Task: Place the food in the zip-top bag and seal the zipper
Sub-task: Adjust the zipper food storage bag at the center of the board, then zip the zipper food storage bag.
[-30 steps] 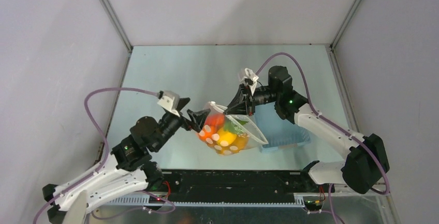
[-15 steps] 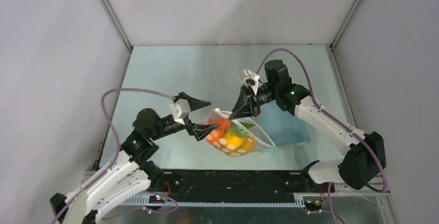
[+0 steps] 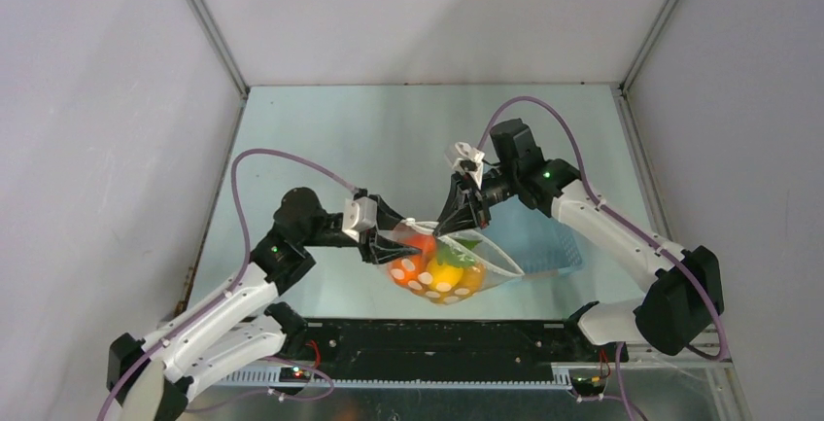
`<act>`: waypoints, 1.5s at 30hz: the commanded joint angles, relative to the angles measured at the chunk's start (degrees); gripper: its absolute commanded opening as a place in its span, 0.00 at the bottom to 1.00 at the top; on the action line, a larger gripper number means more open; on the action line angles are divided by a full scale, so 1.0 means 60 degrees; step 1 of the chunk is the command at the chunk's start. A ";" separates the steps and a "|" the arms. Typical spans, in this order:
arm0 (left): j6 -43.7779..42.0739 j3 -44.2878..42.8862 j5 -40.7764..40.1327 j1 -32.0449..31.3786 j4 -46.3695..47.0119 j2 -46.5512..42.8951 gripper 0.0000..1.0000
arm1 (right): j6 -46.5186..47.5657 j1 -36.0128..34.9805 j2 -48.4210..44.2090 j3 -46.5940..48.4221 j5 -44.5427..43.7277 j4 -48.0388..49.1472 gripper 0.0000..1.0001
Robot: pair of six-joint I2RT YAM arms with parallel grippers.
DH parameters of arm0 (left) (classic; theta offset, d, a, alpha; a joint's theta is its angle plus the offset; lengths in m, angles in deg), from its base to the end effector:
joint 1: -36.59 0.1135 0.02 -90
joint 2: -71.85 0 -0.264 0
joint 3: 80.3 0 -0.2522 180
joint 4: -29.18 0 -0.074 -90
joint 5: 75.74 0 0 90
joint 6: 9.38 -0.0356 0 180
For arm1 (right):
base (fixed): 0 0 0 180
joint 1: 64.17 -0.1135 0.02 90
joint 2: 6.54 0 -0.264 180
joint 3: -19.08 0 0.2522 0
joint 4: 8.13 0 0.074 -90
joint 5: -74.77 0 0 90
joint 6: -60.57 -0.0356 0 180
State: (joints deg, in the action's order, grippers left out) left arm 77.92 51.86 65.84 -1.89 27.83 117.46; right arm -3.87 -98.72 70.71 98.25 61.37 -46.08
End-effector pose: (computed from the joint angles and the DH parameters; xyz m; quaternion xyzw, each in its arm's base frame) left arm 0.1262 -0.1360 0.3134 0.5124 0.4824 -0.4876 0.5167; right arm 0.2112 0.1875 0.3311 -0.5937 0.4645 0.5785 0.3117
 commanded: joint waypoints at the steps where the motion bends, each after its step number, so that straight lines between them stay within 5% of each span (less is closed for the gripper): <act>1: -0.0370 -0.0273 0.1022 0.0070 0.0443 0.0300 0.43 | 0.0096 -0.0069 -0.0238 0.0530 0.0353 0.0155 0.00; 9: -0.0434 -0.0768 0.1080 0.0060 -0.0163 0.0712 0.01 | 0.0406 -0.0168 -0.0468 0.0529 -0.0497 -0.0351 0.02; 14: -0.0599 -0.0781 0.0643 0.0055 -0.0647 0.0580 0.00 | 0.0386 -0.0220 -0.0707 0.0538 -0.1595 -0.0536 0.51; 18: -0.0750 -0.0779 0.0443 0.0020 -0.0933 0.0442 0.00 | 0.0848 -0.0690 -0.1053 0.0526 -0.1817 -0.0525 0.70; 27: -0.1011 -0.0924 -0.0921 -0.0340 -0.1674 0.0269 0.00 | -0.1136 -0.2384 -0.1065 0.0265 -0.5168 0.2085 0.69; 33: -0.1225 -0.0934 -0.1010 -0.0368 -0.1805 0.0187 0.00 | -0.1096 -0.2696 -0.1157 0.0236 -0.5649 0.1939 0.55; 45: -0.1464 -0.0801 -0.0953 -0.0384 -0.1779 -0.0033 0.00 | -0.1025 -0.2795 -0.1566 0.0025 -0.5870 0.1822 0.42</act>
State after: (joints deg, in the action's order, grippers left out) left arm 71.32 48.86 60.20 -3.86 15.87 118.31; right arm -9.55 -115.11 63.50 98.45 27.34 -36.79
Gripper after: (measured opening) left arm 0.003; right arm 0.429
